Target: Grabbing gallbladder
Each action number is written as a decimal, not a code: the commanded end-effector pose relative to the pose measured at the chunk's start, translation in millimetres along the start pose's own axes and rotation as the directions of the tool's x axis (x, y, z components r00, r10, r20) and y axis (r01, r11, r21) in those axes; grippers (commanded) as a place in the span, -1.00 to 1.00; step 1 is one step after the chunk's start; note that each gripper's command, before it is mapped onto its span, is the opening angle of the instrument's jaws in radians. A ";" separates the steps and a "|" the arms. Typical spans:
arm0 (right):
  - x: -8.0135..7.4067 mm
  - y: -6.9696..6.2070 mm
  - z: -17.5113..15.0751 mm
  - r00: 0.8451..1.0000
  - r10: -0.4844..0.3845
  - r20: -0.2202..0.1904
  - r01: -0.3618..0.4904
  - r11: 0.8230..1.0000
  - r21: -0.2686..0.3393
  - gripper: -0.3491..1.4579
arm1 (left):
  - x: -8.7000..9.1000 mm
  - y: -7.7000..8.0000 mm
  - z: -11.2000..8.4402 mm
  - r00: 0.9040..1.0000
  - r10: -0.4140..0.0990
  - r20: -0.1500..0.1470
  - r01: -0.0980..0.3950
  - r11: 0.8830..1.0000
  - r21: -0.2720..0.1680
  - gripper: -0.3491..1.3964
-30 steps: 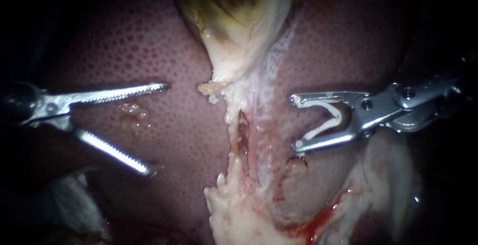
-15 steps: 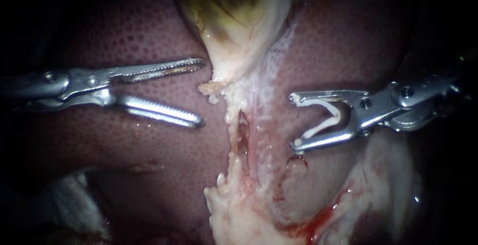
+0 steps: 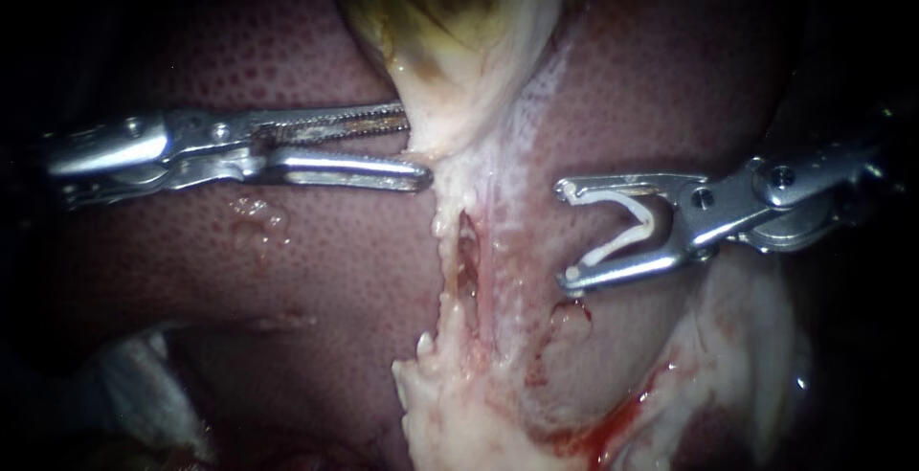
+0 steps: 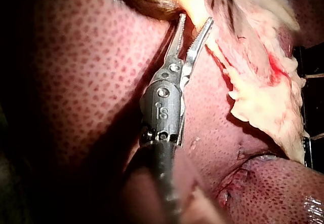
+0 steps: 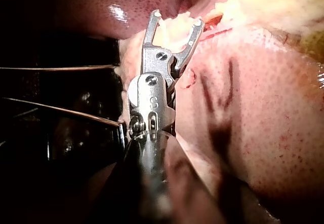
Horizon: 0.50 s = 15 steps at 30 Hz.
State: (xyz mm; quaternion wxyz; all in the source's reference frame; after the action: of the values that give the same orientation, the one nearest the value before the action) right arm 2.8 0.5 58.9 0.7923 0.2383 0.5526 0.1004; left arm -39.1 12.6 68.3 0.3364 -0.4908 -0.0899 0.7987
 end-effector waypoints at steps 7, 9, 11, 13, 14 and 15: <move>0.0 0.0 0.0 1.000 0.000 0.000 0.000 1.000 0.000 0.05 | -1.0 -0.3 0.3 0.999 -0.025 0.031 0.024 1.000 0.012 -0.91; 0.0 0.0 0.0 1.000 0.000 0.000 0.000 1.000 0.000 0.05 | -1.1 -0.4 0.1 0.998 -0.041 0.049 0.041 0.999 -0.005 -0.95; 0.0 0.0 0.0 1.000 0.000 0.000 0.000 1.000 0.000 0.05 | -1.3 -0.5 -0.3 0.996 -0.045 0.073 0.046 0.999 -0.018 -1.00; 0.0 0.0 0.0 1.000 0.000 0.000 0.000 1.000 0.000 0.05 | -1.3 -0.6 -0.6 0.995 -0.049 0.085 0.052 0.998 -0.025 -1.00; 0.0 0.0 0.0 1.000 0.000 0.000 0.000 1.000 0.000 0.05 | -1.3 -0.6 -0.8 0.994 -0.049 0.094 0.052 0.998 -0.028 -1.00; 0.0 0.0 0.0 1.000 0.000 0.000 0.000 1.000 0.000 0.05 | -1.3 -0.6 -0.9 0.994 -0.048 0.100 0.052 0.998 -0.029 -1.00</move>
State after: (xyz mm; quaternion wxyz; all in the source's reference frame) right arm 2.7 0.5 58.8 0.7923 0.2385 0.5527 0.1002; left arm -37.5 12.1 68.9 0.3449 -0.4500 -0.1314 0.8132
